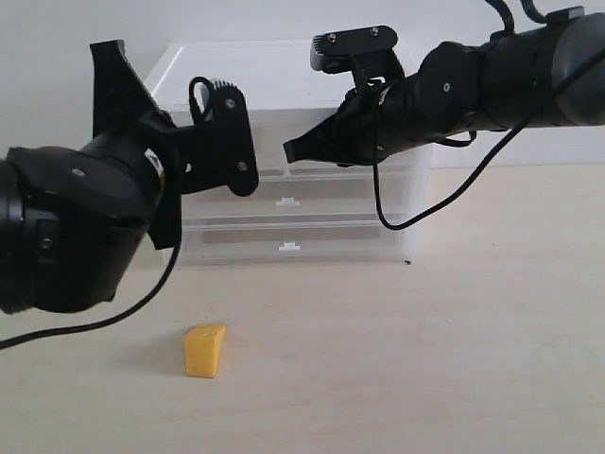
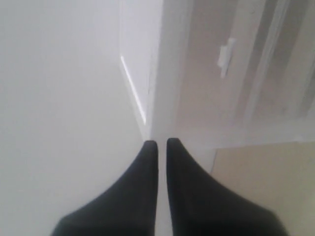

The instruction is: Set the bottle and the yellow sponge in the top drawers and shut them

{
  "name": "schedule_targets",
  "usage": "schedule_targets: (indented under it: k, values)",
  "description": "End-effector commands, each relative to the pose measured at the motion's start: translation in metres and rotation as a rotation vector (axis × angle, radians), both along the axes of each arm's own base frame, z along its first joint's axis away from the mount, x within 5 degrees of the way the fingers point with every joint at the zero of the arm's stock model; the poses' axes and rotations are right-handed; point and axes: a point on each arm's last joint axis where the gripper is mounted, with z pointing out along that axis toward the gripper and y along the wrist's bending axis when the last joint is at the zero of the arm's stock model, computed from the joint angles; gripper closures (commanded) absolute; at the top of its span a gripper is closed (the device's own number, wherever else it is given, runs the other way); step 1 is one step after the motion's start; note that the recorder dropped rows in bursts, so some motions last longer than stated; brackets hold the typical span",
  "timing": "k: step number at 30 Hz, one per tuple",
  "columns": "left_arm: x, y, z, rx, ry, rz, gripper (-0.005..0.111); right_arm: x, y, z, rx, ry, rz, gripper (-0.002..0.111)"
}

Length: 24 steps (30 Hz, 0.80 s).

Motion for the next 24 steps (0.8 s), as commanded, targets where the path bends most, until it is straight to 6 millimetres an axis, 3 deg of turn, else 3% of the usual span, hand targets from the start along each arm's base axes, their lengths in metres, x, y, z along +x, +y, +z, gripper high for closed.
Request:
schedule_targets:
  k: [1,6,12,18,24]
  values:
    - [-0.005,-0.008,-0.016,-0.019,0.023,-0.001,0.103,0.004,0.000,0.007,0.009,-0.054,-0.003,0.108]
    - [0.004,-0.003,-0.030,0.158,0.068,-0.003,0.103,0.004,0.000,0.007,0.007,-0.053,-0.001,0.108]
    - [0.015,0.008,-0.032,0.115,0.072,0.044,0.103,0.004,0.000,0.007,0.007,-0.054,-0.001,0.108]
    - [0.025,0.021,-0.038,0.226,0.119,0.042,0.103,0.004,0.000,0.007,0.005,-0.053,0.000,0.108]
    - [0.030,0.022,-0.068,0.278,0.173,0.069,0.103,0.004,0.000,0.007,0.005,-0.057,0.000,0.108]
